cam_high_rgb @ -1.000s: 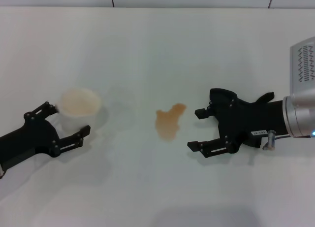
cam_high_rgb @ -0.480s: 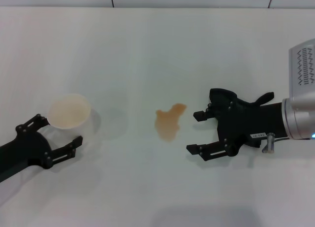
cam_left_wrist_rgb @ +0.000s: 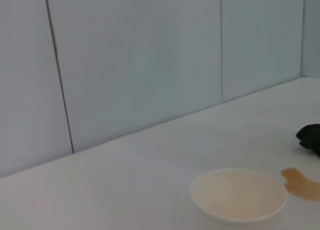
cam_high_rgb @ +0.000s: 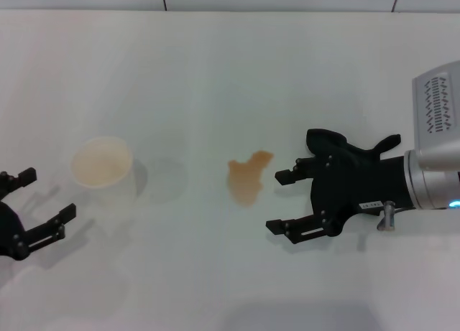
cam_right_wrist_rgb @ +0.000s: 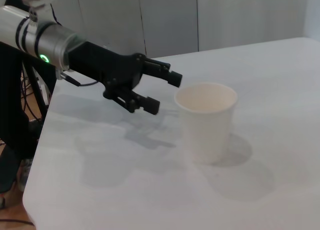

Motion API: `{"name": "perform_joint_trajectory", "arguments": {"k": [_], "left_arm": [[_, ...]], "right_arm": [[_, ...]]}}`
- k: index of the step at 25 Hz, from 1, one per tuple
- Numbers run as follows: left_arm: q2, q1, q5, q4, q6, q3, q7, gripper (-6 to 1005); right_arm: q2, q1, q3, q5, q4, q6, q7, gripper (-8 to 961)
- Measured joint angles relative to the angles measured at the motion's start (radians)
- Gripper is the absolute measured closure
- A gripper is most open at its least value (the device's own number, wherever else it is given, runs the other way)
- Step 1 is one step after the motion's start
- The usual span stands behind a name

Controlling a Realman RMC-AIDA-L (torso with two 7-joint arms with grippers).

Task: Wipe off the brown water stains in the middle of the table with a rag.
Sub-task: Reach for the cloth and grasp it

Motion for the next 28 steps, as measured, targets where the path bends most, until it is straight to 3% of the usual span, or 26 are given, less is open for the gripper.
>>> {"name": "perform_joint_trajectory", "arguments": {"k": [6, 10, 11, 12, 15, 16, 28], "left_arm": [[0.014, 0.005, 0.003, 0.073, 0.033, -0.007, -0.008, 105], [0.050, -0.027, 0.007, 0.083, 0.100, -0.053, -0.037, 105], [0.050, -0.027, 0.007, 0.083, 0.100, -0.053, -0.037, 106], [0.073, -0.048, 0.009, 0.088, 0.132, -0.064, -0.062, 106], [0.084, -0.060, 0.010, 0.092, 0.144, -0.065, -0.077, 106], [0.101, -0.089, 0.024, 0.109, 0.168, -0.063, -0.119, 106], [0.118, -0.207, 0.200, 0.186, 0.219, -0.058, -0.243, 105]], "right_arm": [[0.001, 0.000, -0.002, 0.023, -0.003, 0.001, 0.000, 142], [0.001, 0.002, -0.003, 0.056, -0.005, -0.003, 0.004, 141], [0.002, 0.004, -0.003, 0.062, -0.008, -0.004, 0.008, 141], [0.002, 0.005, -0.003, 0.064, -0.012, -0.004, 0.012, 141], [0.002, 0.008, -0.002, 0.069, -0.032, -0.004, 0.035, 141], [0.002, 0.008, -0.002, 0.069, -0.039, -0.004, 0.043, 141], [0.000, 0.017, 0.047, 0.069, -0.085, 0.013, 0.117, 141]]}}
